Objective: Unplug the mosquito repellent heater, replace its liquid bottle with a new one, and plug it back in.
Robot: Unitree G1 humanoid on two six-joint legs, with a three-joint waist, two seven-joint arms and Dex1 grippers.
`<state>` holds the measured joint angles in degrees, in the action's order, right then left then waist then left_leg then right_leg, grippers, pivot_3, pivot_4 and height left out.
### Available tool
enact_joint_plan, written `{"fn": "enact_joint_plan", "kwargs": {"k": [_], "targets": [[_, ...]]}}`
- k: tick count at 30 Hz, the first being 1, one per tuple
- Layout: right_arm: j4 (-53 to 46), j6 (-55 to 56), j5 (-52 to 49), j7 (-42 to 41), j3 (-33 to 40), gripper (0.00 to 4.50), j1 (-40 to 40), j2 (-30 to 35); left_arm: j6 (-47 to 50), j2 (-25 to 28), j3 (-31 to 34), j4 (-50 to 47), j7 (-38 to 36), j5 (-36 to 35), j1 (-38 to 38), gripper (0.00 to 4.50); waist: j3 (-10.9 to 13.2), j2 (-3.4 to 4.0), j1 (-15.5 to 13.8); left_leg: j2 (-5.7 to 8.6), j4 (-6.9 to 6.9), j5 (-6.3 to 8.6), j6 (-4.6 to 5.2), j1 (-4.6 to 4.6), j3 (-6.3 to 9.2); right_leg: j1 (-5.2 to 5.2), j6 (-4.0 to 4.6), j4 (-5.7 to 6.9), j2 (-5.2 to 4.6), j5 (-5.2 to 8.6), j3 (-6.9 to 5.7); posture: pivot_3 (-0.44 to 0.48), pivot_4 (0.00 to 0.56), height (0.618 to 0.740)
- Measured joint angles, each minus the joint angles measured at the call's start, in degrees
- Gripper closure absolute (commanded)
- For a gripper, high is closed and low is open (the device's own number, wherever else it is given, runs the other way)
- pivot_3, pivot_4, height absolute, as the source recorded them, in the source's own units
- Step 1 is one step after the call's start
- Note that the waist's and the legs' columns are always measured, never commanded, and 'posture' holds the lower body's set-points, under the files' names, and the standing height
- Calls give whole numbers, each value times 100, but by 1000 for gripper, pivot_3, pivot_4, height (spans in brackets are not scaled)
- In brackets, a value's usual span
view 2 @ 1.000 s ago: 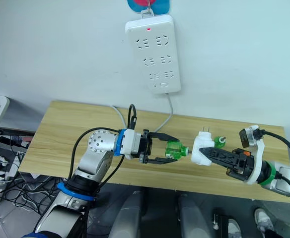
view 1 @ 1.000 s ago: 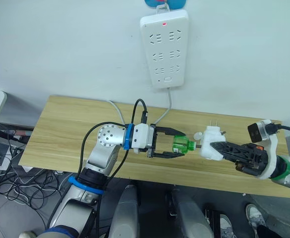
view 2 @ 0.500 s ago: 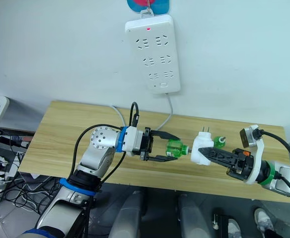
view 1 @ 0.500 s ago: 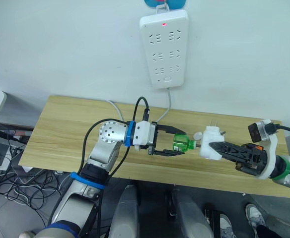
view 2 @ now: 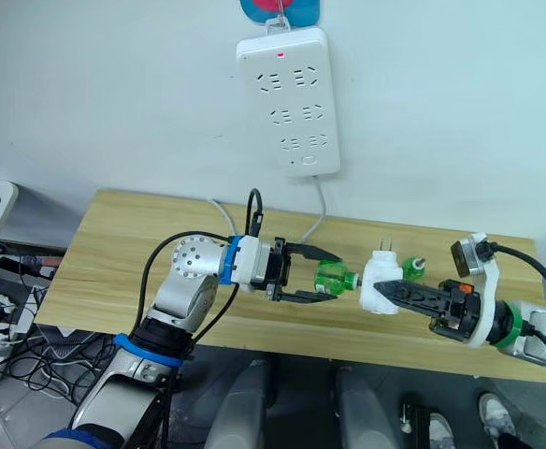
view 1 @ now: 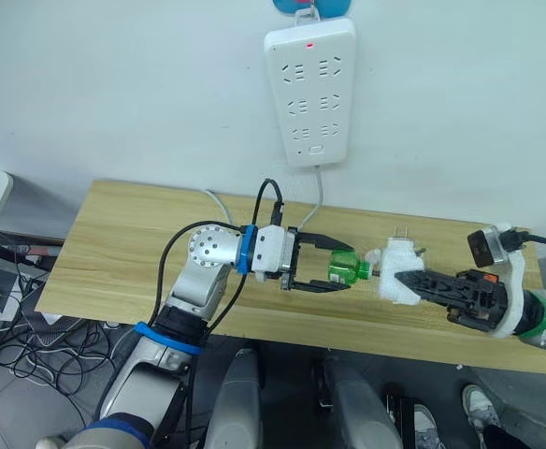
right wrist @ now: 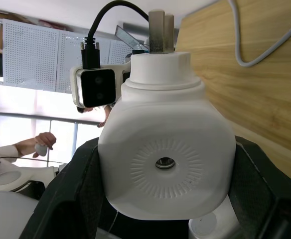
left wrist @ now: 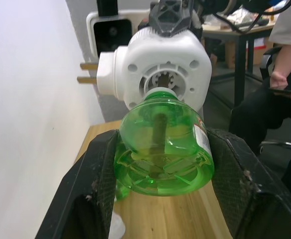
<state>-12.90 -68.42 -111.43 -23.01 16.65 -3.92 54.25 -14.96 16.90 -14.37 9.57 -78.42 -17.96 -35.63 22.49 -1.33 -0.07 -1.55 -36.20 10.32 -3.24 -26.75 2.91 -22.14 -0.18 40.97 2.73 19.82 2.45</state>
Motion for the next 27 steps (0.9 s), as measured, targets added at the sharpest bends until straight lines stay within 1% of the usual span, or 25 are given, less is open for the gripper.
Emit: {"fn": "enact_joint_plan", "kwargs": {"k": [3,6,13,22,27], "targets": [[80,-95,0,-147,-1,1531,-30,118,-11,-5,0,-7,-4,-5,-11,2184,0,0,0,-1,0,0,0,0,1,0,0,0,1,0,-1,49,402,740],[87,-79,0,-140,-16,1531,-41,99,-11,-5,0,-7,-4,-5,-13,2184,0,0,-1,0,0,0,0,0,1,0,0,0,0,0,-1,48,396,740],[-69,212,-3,489,-123,1531,-209,-429,55,40,21,-36,26,-1,-7,2184,0,0,4,1,0,0,0,0,1,0,0,2,0,0,-1,49,393,740],[-602,664,-16,1428,-176,1531,-174,-1018,94,106,129,-58,41,10,9,2184,0,0,12,-1,0,-1,-2,0,3,-2,0,3,0,0,-2,41,391,740],[-803,812,-12,1747,-229,1531,-174,-1121,95,151,164,-23,32,11,41,2184,0,0,19,-1,0,-2,-3,0,3,-2,0,3,0,0,-2,34,391,740]]}}
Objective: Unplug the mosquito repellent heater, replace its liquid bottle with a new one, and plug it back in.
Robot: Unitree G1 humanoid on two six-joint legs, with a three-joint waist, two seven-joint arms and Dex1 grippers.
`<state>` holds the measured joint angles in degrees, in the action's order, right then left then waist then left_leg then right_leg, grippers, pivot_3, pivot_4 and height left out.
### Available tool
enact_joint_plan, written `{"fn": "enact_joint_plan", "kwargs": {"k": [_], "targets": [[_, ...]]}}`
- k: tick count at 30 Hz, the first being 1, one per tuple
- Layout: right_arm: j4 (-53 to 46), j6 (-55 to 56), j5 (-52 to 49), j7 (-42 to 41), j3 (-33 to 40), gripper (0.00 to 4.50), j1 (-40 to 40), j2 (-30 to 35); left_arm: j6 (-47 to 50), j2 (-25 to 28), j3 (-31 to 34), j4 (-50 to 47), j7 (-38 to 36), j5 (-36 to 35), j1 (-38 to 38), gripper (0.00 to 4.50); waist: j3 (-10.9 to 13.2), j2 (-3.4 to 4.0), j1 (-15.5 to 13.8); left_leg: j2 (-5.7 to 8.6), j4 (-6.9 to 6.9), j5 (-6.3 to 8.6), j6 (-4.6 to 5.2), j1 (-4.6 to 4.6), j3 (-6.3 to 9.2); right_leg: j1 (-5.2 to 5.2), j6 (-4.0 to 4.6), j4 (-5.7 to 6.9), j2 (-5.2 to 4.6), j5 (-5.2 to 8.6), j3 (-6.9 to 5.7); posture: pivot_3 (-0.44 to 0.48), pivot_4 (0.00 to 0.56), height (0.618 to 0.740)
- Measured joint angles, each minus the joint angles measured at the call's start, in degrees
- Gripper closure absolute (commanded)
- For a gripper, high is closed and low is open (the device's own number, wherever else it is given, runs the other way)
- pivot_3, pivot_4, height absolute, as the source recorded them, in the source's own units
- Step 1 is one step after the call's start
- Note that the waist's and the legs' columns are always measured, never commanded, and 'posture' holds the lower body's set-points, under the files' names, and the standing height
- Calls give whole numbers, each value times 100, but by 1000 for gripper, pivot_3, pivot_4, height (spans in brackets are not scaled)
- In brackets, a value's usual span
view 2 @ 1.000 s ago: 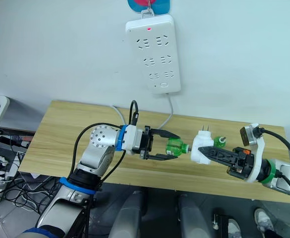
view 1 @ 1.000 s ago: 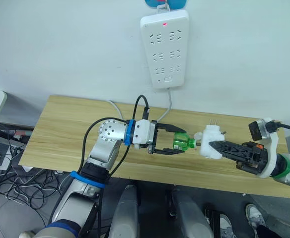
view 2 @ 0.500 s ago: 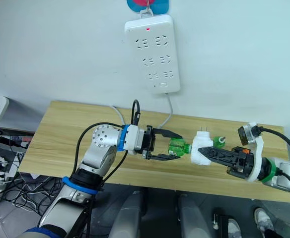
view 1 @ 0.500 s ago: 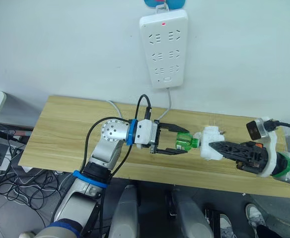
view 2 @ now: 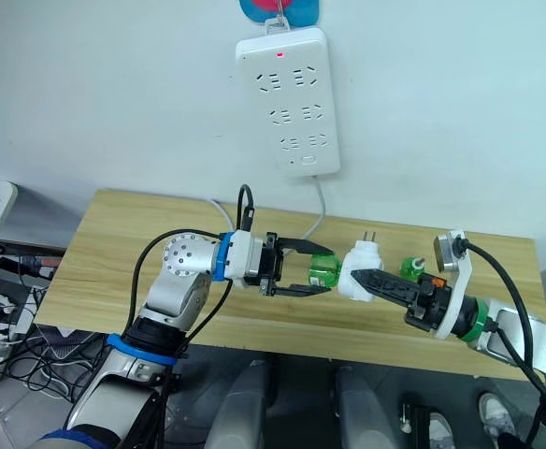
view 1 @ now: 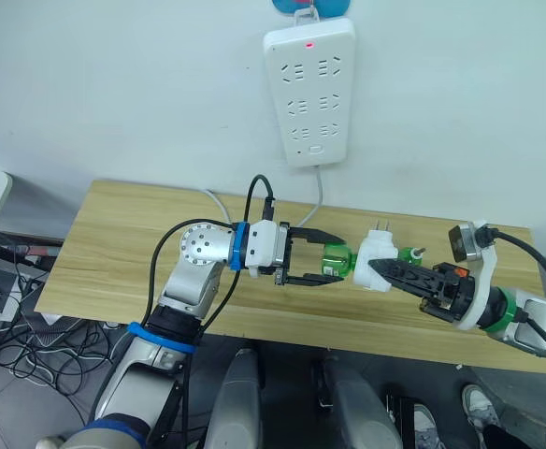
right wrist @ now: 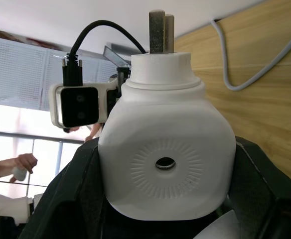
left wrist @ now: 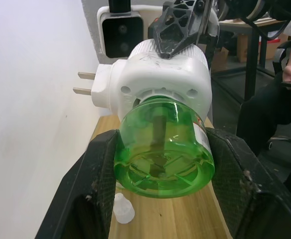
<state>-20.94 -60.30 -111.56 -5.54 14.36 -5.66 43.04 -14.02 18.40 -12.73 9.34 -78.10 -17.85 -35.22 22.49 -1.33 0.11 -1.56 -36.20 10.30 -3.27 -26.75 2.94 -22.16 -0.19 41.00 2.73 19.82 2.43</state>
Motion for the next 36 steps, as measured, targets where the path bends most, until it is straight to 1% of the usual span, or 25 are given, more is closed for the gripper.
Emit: {"fn": "enact_joint_plan", "kwargs": {"k": [6,11,17,20,29,30,32,33,36], "targets": [[-140,133,3,-66,-159,1531,44,138,29,1,90,1,-263,-64,2,2184,0,0,0,0,0,0,0,0,0,0,0,0,0,0,-1,35,391,740],[-50,-40,3,-454,-244,1531,-17,407,107,-3,103,-2,-592,-274,21,2184,0,0,-2,0,0,0,1,0,-1,0,0,0,0,0,0,38,395,740],[169,-205,3,-547,-322,1531,-234,446,101,-12,137,-2,-599,-266,20,2184,0,0,-1,0,0,1,3,0,0,0,0,0,0,0,-1,36,394,740],[178,-201,4,-516,-332,1531,-235,417,91,-14,145,-1,-595,-233,21,2184,0,0,-1,0,0,1,3,-1,0,0,0,-1,0,0,-1,36,394,740],[61,-40,0,-47,-387,1531,-234,88,14,-13,261,78,-567,-104,23,2184,0,0,0,-1,0,1,3,-1,0,-1,0,1,0,0,-1,34,395,740],[48,-20,0,-22,-388,808,-235,64,9,-13,275,78,-568,-104,25,2184,0,0,0,0,0,1,3,0,0,-1,0,1,0,0,0,34,395,740],[-4,82,0,48,-535,196,-365,-90,-33,-243,42,10,-654,-129,2,2184,0,0,-14,4,-1,0,3,-2,1,-1,0,0,-1,0,-1,34,395,740],[-47,54,-1,61,-580,55,-409,-114,-40,-351,-76,-4,-680,-117,11,2184,0,0,-20,7,-1,1,3,-3,1,-1,0,0,-1,0,1,34,395,740],[-65,105,-1,77,-593,55,-410,-122,-44,-292,-151,-4,-720,-128,9,2184,2,-4,0,0,0,1,3,0,0,-1,1,3,0,0,2,34,395,740]]}}
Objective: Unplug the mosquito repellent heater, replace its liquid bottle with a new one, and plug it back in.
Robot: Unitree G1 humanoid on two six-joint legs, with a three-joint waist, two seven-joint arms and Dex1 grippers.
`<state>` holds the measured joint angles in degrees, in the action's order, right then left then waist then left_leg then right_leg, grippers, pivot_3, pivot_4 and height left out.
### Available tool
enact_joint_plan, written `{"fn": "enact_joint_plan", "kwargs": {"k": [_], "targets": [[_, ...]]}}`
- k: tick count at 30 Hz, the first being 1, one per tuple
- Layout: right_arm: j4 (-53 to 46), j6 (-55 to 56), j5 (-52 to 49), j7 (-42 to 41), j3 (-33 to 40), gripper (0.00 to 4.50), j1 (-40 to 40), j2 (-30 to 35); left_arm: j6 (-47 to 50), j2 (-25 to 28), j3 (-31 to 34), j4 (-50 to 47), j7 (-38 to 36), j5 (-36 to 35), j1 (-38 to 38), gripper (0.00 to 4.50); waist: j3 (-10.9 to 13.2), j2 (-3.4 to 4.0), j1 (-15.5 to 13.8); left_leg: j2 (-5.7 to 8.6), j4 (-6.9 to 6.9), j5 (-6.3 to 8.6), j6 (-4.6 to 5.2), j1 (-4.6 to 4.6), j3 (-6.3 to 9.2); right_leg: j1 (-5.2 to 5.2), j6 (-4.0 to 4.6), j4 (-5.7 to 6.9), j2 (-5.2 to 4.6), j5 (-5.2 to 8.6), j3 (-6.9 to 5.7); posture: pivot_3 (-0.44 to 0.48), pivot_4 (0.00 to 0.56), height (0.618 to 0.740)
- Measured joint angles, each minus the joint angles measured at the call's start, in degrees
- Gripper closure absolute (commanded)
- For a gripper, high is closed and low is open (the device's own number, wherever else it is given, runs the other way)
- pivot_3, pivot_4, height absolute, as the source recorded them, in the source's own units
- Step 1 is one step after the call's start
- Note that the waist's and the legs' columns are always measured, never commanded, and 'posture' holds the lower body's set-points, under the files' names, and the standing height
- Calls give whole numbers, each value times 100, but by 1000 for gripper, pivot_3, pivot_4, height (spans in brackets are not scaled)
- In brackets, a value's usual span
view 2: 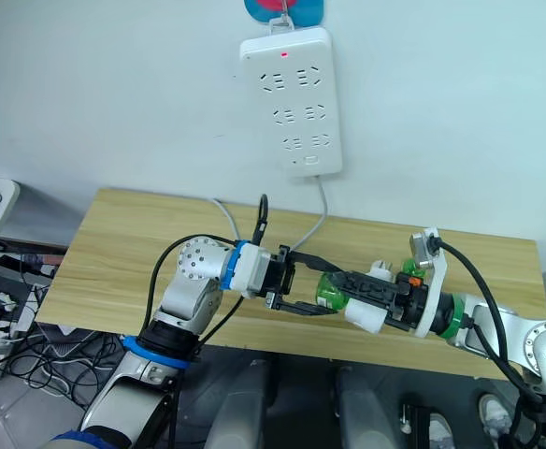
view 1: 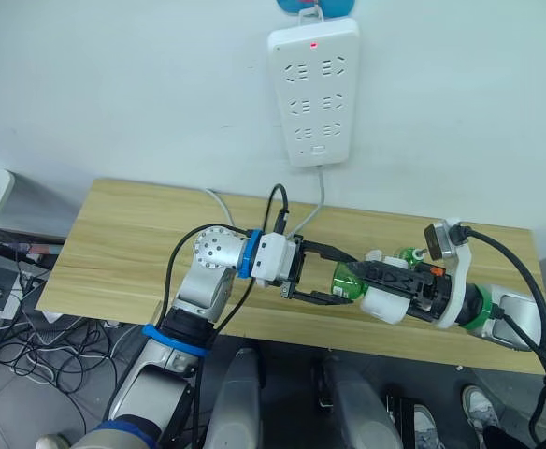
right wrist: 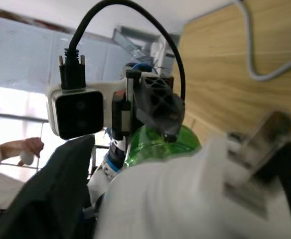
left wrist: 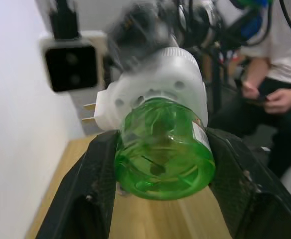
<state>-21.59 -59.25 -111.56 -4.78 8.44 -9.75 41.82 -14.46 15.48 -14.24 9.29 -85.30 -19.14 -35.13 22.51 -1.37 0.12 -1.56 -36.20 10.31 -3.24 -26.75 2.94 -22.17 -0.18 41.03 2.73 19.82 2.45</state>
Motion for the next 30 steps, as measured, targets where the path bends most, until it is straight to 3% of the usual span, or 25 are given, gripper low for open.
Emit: {"fn": "enact_joint_plan", "kwargs": {"k": [14,19,24,27,30], "targets": [[18,-297,0,-1203,211,55,890,917,-14,7,-102,-14,27,-13,-8,2184,0,0,-2,0,-1,0,0,0,2,0,0,0,1,0,-3,39,387,740],[343,-756,1,-2213,612,55,1507,1851,-14,32,-106,-17,55,-33,-30,2184,0,0,-14,2,-5,-1,1,-1,-1,1,0,-1,0,0,-2,40,383,740],[340,-1182,2,-3408,1300,55,2734,3076,-13,95,-106,-39,82,-79,-39,2184,0,0,-27,0,-5,-1,1,1,0,3,-1,-3,2,0,-5,46,377,740],[146,-1124,1,-3314,1924,55,3112,3274,-12,114,-111,-59,87,-101,-34,2184,0,0,-15,-1,-9,-1,1,1,-1,3,-2,-1,2,1,-5,43,375,740],[153,-886,-3,-2659,2349,55,2996,3315,-10,136,-111,-78,88,-108,-32,2184,0,-1,-11,3,-15,-1,1,-2,-1,3,-27,-1,2,15,-3,39,374,740]]}}
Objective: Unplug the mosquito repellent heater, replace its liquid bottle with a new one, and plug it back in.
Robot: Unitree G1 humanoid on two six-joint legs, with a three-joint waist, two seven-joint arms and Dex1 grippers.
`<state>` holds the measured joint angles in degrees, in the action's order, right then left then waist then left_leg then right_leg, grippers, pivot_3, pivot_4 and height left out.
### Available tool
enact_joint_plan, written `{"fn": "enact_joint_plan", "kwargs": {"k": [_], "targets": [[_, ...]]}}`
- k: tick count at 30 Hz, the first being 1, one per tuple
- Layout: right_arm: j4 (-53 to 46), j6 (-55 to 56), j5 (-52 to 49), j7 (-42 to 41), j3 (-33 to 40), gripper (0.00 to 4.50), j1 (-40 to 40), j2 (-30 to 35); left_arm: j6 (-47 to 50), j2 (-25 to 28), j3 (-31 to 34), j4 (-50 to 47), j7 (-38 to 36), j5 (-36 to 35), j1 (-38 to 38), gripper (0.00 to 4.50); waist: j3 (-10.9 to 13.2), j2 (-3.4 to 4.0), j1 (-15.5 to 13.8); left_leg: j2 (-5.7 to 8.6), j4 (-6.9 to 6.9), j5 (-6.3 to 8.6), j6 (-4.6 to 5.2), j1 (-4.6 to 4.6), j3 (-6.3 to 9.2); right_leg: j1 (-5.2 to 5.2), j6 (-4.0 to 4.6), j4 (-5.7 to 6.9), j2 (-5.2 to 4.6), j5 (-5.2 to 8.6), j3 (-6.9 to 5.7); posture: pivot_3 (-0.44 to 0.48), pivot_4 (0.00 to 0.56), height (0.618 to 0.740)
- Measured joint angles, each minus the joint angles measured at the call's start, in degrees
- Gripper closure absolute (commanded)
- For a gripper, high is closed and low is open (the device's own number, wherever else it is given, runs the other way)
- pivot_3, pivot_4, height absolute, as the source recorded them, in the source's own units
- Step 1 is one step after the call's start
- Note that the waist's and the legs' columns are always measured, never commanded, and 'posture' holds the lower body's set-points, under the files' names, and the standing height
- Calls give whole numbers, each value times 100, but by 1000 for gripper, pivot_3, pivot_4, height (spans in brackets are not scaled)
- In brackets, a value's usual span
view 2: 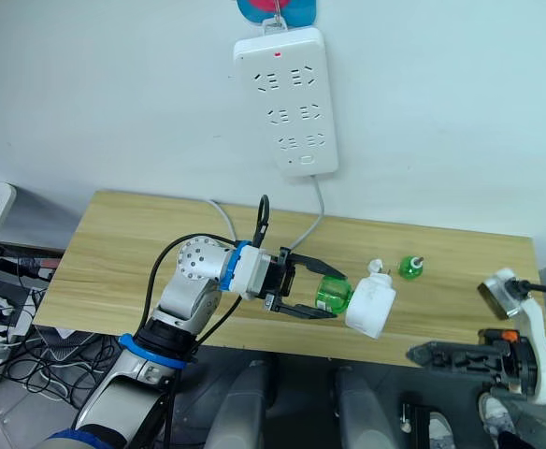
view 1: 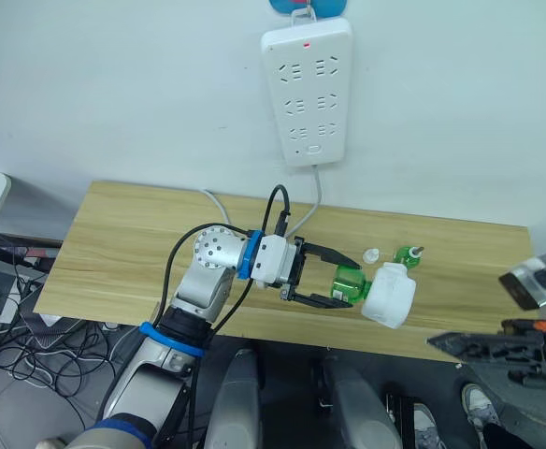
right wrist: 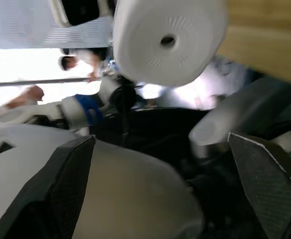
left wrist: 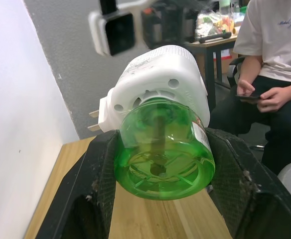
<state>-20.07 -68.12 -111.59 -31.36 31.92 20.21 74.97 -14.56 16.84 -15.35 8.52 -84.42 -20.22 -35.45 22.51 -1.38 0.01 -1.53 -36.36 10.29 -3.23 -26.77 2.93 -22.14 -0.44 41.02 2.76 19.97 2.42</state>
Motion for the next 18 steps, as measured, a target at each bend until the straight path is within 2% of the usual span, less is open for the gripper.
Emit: {"fn": "enact_joint_plan", "kwargs": {"k": [1,2,3,13,14,18], "targets": [[37,55,0,125,42,55,-58,-1,2,3,0,-1,1,0,0,2184,0,0,0,1,-1,0,0,-1,0,0,0,0,0,0,1,37,373,740],[100,143,-1,370,81,414,-144,-1,12,14,0,-4,3,-1,2,2184,0,0,0,3,-1,-1,-2,-1,-1,0,0,-1,-1,0,2,36,373,740],[163,184,-1,516,110,583,-173,-4,17,22,0,-11,4,-3,3,2184,0,0,0,3,-1,-1,-2,-3,-1,0,0,-2,-1,0,2,35,373,740],[710,366,-1,1072,38,4241,-1248,-369,176,82,1,-123,57,-32,28,2184,0,0,5,2,-1,-1,-1,-3,0,0,25,0,-1,-14,1,31,377,740],[708,343,-1,1096,13,4440,-1237,-399,196,87,2,-127,72,-35,28,2184,0,0,4,2,0,-1,-2,-3,1,0,25,-1,-1,-14,0,31,377,740],[646,105,-1,1172,54,4440,-905,-410,264,103,2,-129,119,-44,27,2184,0,0,-4,3,2,-1,-2,-4,0,0,26,-1,-1,-14,0,37,381,740]]}}
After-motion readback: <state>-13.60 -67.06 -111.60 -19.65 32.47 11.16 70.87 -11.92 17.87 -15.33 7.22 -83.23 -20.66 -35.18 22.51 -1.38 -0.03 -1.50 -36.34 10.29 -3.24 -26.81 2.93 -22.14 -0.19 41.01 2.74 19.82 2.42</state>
